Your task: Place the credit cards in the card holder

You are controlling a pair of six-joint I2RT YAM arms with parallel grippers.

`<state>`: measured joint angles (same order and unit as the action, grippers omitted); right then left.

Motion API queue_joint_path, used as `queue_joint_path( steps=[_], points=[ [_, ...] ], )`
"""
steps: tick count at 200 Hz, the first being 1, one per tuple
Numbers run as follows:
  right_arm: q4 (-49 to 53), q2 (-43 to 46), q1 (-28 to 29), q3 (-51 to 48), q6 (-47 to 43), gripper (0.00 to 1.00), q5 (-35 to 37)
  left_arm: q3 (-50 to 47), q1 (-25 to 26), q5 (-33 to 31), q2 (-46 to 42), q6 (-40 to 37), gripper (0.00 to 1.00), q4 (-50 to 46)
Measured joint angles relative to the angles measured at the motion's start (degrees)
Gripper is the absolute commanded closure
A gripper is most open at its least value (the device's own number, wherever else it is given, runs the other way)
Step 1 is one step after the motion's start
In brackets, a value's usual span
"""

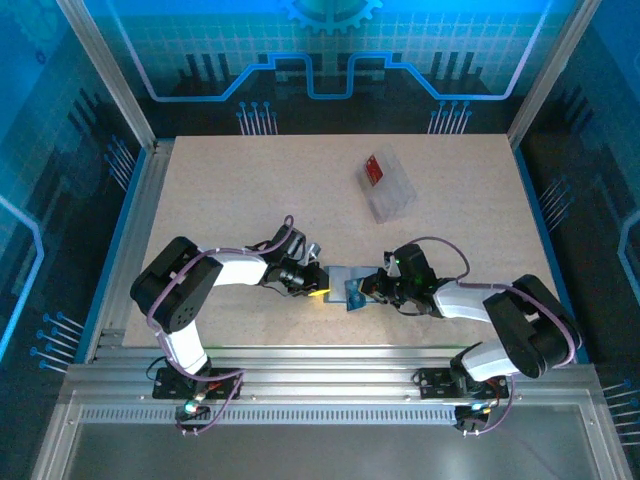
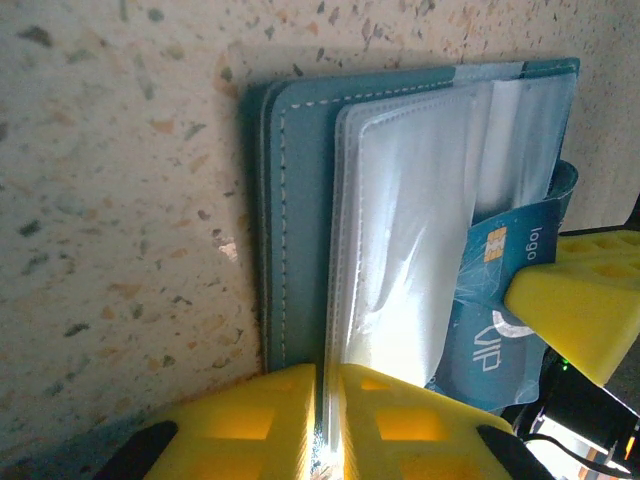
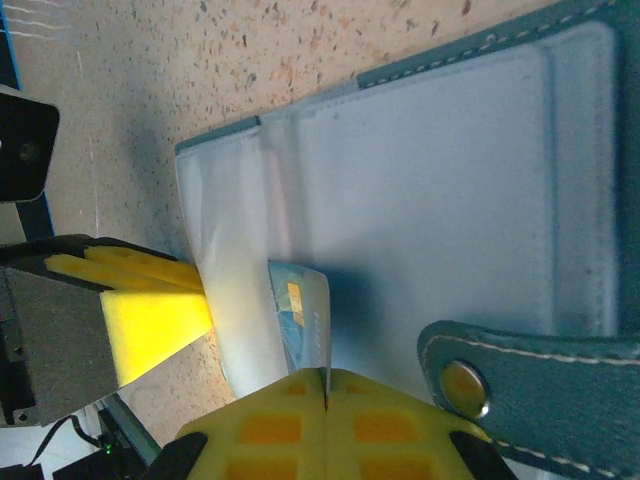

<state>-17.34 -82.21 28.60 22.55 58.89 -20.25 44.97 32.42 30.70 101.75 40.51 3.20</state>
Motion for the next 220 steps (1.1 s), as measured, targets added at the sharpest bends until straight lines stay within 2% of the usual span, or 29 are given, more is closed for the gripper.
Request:
queue_joint_path(
  steps=[141,220],
  points=[
    [0.3,-5.4,-0.5,5.6,-3.2,1.0,-0.7,0.6,0.0,0.0,0.2,0.0,0.84,-1.0],
    [-3.7,-7.4,0.9,6.0,-3.4,1.0,1.4,0.6,0.0,0.0,0.2,0.0,0.84,-1.0]
  ],
)
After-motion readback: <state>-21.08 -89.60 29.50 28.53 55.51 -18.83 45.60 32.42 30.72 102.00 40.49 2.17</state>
